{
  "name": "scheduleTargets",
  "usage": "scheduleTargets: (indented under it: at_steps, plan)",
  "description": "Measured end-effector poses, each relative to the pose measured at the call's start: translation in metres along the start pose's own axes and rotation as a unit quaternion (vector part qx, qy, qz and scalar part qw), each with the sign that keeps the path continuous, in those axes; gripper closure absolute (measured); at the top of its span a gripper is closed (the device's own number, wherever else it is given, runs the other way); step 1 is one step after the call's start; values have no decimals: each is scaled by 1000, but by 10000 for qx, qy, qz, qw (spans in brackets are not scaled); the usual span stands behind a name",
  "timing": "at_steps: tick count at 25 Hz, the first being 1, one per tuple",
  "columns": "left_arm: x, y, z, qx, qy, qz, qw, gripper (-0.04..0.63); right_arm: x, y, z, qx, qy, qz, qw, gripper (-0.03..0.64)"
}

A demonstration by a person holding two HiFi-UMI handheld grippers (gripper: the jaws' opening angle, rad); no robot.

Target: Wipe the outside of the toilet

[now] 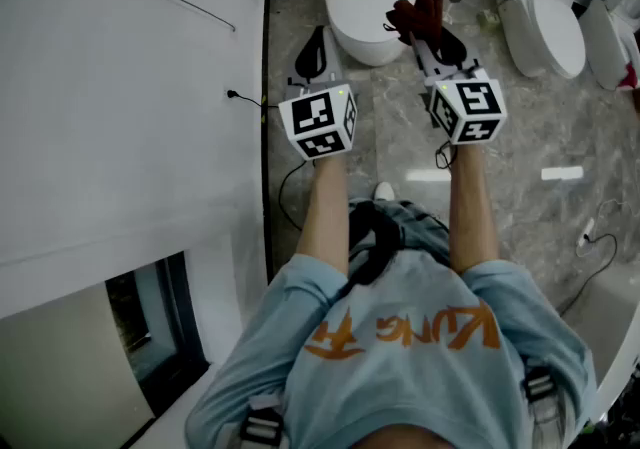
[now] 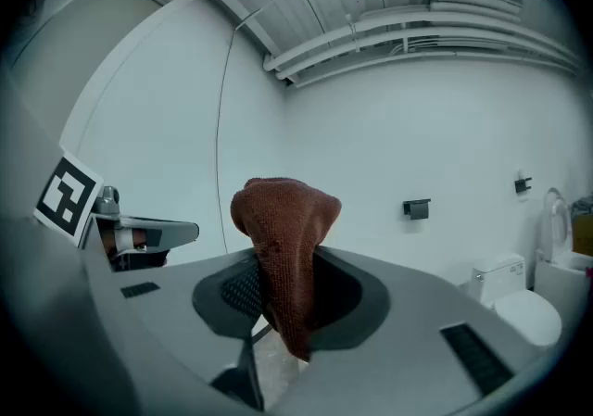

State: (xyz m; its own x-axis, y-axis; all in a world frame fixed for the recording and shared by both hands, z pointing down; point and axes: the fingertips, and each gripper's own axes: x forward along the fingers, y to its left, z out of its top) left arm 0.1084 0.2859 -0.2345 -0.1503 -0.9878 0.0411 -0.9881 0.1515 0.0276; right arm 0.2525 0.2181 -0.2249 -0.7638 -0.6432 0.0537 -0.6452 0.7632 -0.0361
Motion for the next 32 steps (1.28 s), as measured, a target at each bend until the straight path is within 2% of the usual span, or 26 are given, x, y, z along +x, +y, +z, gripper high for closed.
scheduleTargets:
  at_steps: [5,9,13,18,21,25,32]
  plan:
    - [5,-5,-4,-14,21,-18,10000,598,2,-5,-1,32,-74,4,10000,517]
    - [0,-1,-9,-17,21,0,10000,598,1,-8,1,356,-356,-99,9987,517]
    - [-9,6,-8,48,-29,40,10000,598,4,-10,1,400,-396,-185,9982,517]
    - [-4,41,2,43,-120,229,9997,598,43,1,8,537,-436,-31,9976,517]
    - [8,57,8,-131,-329,138,9993,598,71,12,12,433,-380,134,9983,517]
    - [26,63,8,-263,-509,-225,9981,598,90,10,14,334,-460,114,9983,517]
    - [92,100,-5,-330,-314,-272,9986,598,148,-16,11,401,-389,-163,9983,517]
